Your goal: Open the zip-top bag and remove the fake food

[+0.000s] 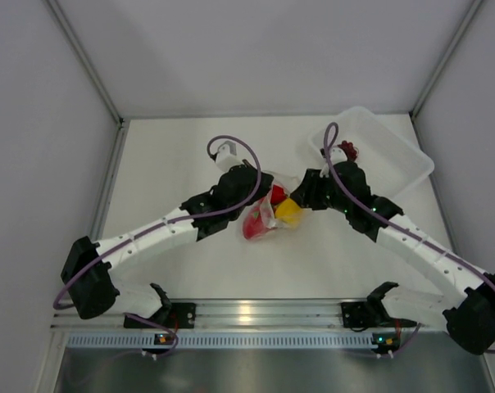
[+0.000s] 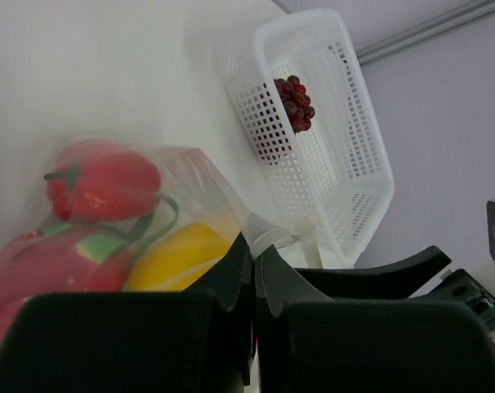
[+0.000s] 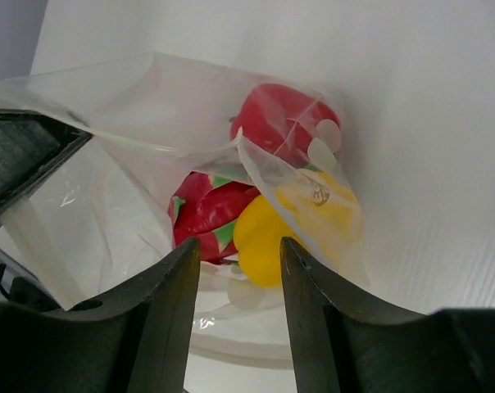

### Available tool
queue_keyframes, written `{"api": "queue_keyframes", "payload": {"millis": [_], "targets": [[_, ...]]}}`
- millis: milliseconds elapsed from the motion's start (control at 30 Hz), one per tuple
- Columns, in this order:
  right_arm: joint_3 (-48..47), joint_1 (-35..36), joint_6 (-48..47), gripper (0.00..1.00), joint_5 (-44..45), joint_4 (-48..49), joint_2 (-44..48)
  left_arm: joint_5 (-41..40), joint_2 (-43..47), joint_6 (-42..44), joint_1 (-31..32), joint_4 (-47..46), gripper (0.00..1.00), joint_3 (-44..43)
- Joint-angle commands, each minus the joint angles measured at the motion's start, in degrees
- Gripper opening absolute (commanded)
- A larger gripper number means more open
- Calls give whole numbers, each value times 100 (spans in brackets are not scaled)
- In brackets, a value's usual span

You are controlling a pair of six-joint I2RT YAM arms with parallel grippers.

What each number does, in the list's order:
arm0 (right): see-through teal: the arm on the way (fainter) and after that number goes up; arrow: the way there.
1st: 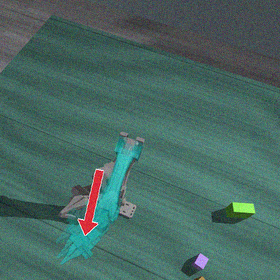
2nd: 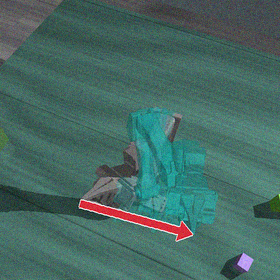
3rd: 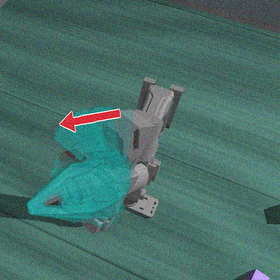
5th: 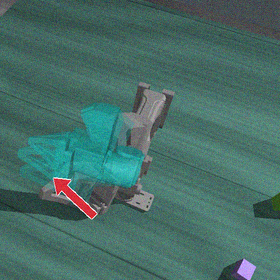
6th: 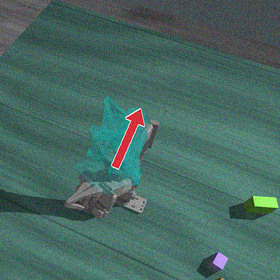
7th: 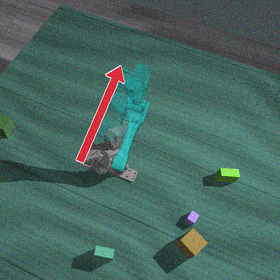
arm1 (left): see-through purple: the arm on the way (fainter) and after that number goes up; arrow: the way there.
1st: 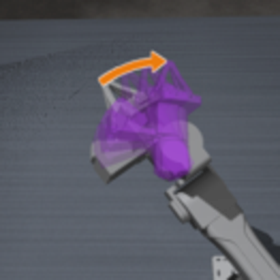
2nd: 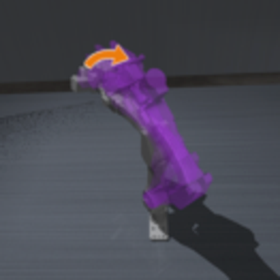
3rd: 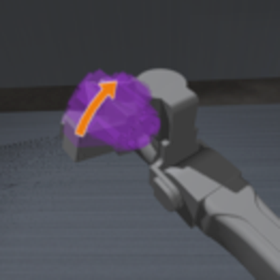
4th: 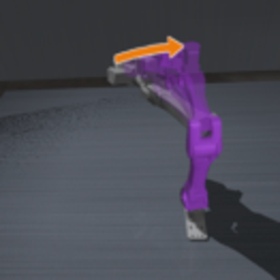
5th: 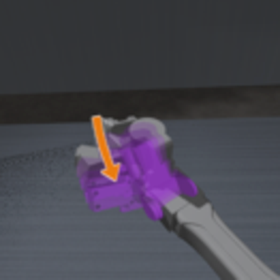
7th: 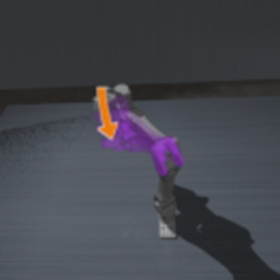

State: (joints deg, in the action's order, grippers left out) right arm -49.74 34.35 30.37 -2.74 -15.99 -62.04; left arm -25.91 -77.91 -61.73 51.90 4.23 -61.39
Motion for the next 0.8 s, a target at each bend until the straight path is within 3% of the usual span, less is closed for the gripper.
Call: {"api": "queue_keyframes", "payload": {"millis": [0, 100, 267, 433, 500, 767], "targets": [[-510, 133, -268, 45, 467, -184, -394, -625, 162, -374, 66, -704, 0, -66], [-729, 133, -391, 49, 826, -439, -843, -757, 223, -506, 75, -704, 0, 56], [-1379, 98, -822, 53, 1223, -834, -1599, -1626, 592, -910, 268, -713, 0, 434], [-2505, -51, -1156, 52, 961, -1380, -2768, -1874, 856, -1034, 453, -713, 0, 821], [-2716, -51, -1183, 52, 480, -1372, -3015, -1795, 848, -946, 444, -713, 0, 856], [-2243, 195, -1296, 52, -314, -950, -2954, -1663, 523, -673, 453, -704, 0, 900]]}}
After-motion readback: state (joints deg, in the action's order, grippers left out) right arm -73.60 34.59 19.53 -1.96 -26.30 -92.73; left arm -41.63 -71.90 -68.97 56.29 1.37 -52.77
